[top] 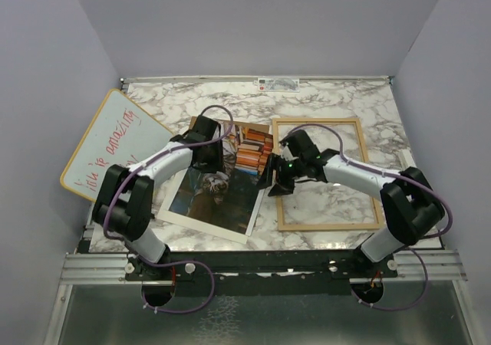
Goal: Put the photo into the frame
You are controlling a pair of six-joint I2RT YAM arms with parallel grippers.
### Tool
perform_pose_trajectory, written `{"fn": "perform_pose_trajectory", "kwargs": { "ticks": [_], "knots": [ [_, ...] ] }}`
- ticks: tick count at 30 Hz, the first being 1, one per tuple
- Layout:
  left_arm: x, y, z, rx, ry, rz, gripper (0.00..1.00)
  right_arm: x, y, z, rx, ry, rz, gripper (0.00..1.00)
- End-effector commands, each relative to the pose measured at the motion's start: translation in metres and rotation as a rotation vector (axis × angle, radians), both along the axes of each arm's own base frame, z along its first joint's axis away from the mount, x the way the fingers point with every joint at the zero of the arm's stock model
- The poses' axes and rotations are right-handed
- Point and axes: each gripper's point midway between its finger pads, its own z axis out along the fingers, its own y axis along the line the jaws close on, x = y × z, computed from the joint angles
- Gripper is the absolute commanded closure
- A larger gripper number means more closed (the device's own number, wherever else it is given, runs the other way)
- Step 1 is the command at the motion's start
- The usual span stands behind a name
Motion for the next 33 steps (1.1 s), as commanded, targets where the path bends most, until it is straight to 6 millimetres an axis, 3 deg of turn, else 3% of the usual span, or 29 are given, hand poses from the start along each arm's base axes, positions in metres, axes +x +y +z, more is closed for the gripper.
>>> {"fn": "perform_pose_trajectory", "kwargs": {
  "ticks": [1, 4, 11, 16, 19, 25, 33],
  "knots": [
    [-0.028, 0.016, 0.01, 0.012, -0.023, 0.067, 0.62, -0.038, 0.02, -0.013, -0.042, 0.074, -0.055, 0.38],
    [-0.049, 0.022, 0.002, 0.007, 0.002, 0.1, 0.61, -0.063, 0.029, -0.025, -0.106, 0.104, -0.084, 0.38],
    [-0.069, 0.038, -0.021, 0.055, 0.026, 0.147, 0.64, -0.112, 0.042, -0.043, -0.197, 0.139, -0.192, 0.35],
    [-0.084, 0.052, -0.041, 0.112, 0.066, 0.181, 0.68, -0.134, 0.057, -0.063, -0.243, 0.125, -0.251, 0.33],
    [-0.092, 0.057, -0.049, 0.131, 0.088, 0.194, 0.68, -0.134, 0.064, -0.075, -0.252, 0.07, -0.296, 0.33],
    [-0.1, 0.06, -0.057, 0.173, 0.128, 0.201, 0.68, -0.125, 0.058, -0.097, -0.303, 0.042, -0.407, 0.33],
    [-0.107, 0.061, -0.062, 0.204, 0.156, 0.192, 0.68, -0.106, 0.048, -0.09, -0.268, -0.042, -0.501, 0.33]
  ]
}}
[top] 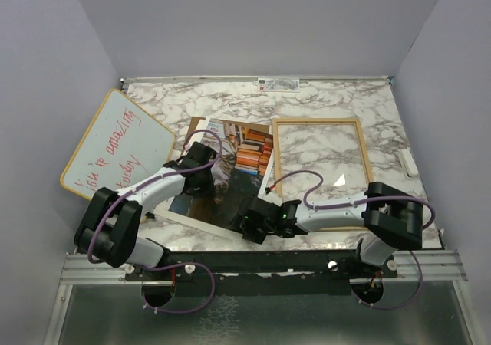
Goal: Put the photo into the frame
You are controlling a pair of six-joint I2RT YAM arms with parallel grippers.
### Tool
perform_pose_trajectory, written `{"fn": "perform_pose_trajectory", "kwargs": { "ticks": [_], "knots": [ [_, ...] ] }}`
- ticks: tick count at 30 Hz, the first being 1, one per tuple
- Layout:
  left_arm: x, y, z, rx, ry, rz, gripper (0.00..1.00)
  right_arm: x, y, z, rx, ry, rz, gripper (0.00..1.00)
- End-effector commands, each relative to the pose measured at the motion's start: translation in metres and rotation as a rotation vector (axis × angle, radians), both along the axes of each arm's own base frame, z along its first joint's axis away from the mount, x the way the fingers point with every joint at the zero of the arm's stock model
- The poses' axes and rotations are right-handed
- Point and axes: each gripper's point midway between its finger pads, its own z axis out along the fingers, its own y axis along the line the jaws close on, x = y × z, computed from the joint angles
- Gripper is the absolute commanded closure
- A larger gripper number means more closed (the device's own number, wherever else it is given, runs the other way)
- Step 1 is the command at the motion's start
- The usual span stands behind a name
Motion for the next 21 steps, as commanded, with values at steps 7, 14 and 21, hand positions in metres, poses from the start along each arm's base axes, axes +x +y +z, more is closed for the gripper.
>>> {"fn": "perform_pose_trajectory", "kwargs": {
  "ticks": [7, 14, 21],
  "knots": [
    [-0.036, 0.024, -0.034, 0.131, 0.145, 0.024, 0.69, 0.017, -0.059, -0.036, -0.227, -0.085, -0.152, 0.34],
    [-0.031, 0.021, -0.025, 0.113, 0.106, 0.014, 0.69, 0.011, -0.084, -0.037, -0.341, -0.04, -0.233, 0.37],
    [-0.03, 0.019, -0.025, 0.111, 0.111, 0.007, 0.69, 0.011, -0.116, -0.034, -0.314, -0.081, -0.286, 0.36]
  ]
}}
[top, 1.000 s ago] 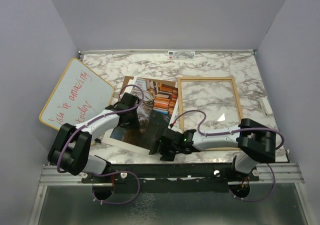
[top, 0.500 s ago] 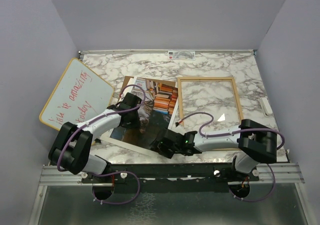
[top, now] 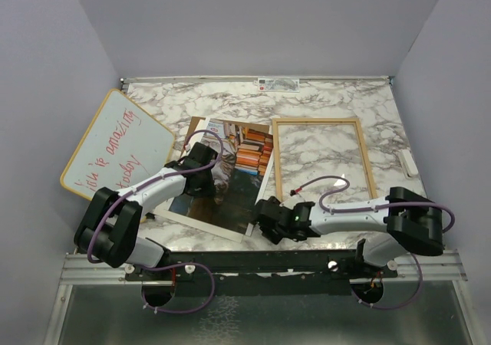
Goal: Put the photo into the frame
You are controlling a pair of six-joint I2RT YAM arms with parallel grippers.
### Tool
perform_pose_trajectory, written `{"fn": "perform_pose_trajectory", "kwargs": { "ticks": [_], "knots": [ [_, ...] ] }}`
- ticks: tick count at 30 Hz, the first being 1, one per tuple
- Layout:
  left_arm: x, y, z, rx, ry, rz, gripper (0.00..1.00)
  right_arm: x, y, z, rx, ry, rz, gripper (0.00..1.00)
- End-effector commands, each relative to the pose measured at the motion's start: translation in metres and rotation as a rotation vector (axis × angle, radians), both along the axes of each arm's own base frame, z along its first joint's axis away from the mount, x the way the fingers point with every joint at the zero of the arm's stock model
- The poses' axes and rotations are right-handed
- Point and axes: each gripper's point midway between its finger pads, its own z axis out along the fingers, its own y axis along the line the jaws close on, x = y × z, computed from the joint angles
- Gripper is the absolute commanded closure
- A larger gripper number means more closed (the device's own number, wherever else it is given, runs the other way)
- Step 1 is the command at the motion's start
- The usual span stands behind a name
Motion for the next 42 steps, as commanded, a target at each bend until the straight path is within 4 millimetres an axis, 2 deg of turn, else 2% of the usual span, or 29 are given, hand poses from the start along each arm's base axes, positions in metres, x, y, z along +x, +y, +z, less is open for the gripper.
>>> {"fn": "perform_pose_trajectory", "kwargs": {
  "ticks": [1, 5, 9, 16, 20, 24, 32, 34, 37, 39, 42],
  "knots": [
    [-0.03, 0.02, -0.025, 0.092, 0.118, -0.002, 0.69, -0.003, -0.055, -0.033, -0.169, -0.031, -0.021, 0.36],
    [-0.03, 0.02, -0.026, 0.091, 0.12, -0.003, 0.68, -0.004, -0.021, -0.035, -0.039, -0.066, 0.108, 0.36],
    [-0.032, 0.02, -0.028, 0.092, 0.131, -0.001, 0.68, -0.005, -0.007, -0.04, 0.037, -0.049, 0.144, 0.35],
    [-0.038, 0.022, -0.034, 0.097, 0.157, 0.009, 0.68, 0.006, 0.031, -0.025, 0.196, -0.11, 0.247, 0.29],
    [-0.041, 0.023, -0.037, 0.102, 0.17, 0.02, 0.68, 0.013, 0.044, -0.015, 0.25, -0.152, 0.265, 0.29],
    [-0.043, 0.025, -0.039, 0.106, 0.176, 0.025, 0.68, 0.021, 0.054, 0.007, 0.352, -0.222, 0.262, 0.29],
    [-0.045, 0.025, -0.041, 0.111, 0.185, 0.025, 0.68, 0.036, 0.066, 0.036, 0.48, -0.348, 0.27, 0.28],
    [-0.044, 0.024, -0.04, 0.107, 0.182, 0.022, 0.68, 0.039, 0.069, 0.04, 0.491, -0.364, 0.27, 0.31],
    [-0.043, 0.023, -0.037, 0.101, 0.175, 0.019, 0.68, 0.041, 0.071, 0.046, 0.511, -0.385, 0.274, 0.43],
    [-0.041, 0.022, -0.036, 0.097, 0.171, 0.017, 0.68, 0.042, 0.072, 0.044, 0.509, -0.372, 0.273, 0.51],
    [-0.039, 0.02, -0.033, 0.091, 0.165, 0.011, 0.68, 0.044, 0.075, 0.037, 0.512, -0.339, 0.276, 0.57]
  ]
}}
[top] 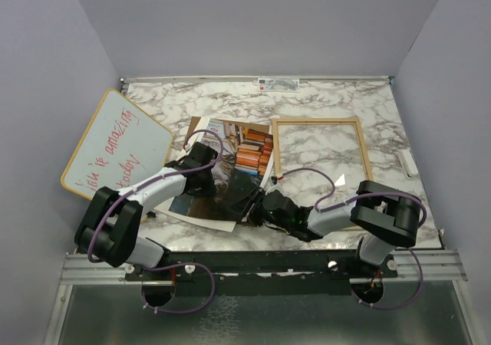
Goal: Put the photo into the frame
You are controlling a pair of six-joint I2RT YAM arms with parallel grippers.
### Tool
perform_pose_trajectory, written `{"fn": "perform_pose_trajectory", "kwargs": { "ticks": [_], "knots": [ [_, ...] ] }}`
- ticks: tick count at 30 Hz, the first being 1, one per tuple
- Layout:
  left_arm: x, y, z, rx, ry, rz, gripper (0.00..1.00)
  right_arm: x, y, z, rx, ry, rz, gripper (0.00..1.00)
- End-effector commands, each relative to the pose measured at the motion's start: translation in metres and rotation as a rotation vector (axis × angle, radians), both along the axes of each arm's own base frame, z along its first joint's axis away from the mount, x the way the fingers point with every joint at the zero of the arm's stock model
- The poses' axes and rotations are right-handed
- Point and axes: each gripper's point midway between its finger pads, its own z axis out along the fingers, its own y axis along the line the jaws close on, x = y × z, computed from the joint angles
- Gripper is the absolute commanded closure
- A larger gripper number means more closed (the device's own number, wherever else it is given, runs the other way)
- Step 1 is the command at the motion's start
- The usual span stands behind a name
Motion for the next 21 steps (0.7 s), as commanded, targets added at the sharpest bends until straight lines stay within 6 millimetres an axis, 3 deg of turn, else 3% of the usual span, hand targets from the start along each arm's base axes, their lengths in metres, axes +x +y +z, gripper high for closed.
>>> {"fn": "perform_pose_trajectory", "kwargs": {
  "ticks": [1, 5, 10, 13, 21],
  "knots": [
    [-0.038, 0.019, -0.031, 0.093, 0.157, -0.012, 0.68, 0.004, 0.009, -0.006, 0.011, 0.015, 0.022, 0.57],
    [-0.029, 0.014, -0.02, 0.073, 0.128, -0.016, 0.68, 0.01, 0.013, -0.013, -0.026, 0.042, 0.022, 0.61],
    [-0.013, 0.008, 0.007, 0.053, 0.056, -0.009, 0.66, 0.022, 0.006, -0.004, -0.034, 0.051, -0.019, 0.87],
    [-0.004, 0.007, 0.032, 0.048, 0.009, -0.004, 0.57, 0.031, -0.004, 0.006, -0.039, 0.068, -0.066, 0.99],
    [0.014, 0.012, 0.112, 0.011, -0.126, 0.101, 0.26, 0.062, -0.054, 0.054, -0.075, 0.1, -0.261, 0.99]
  ]
}}
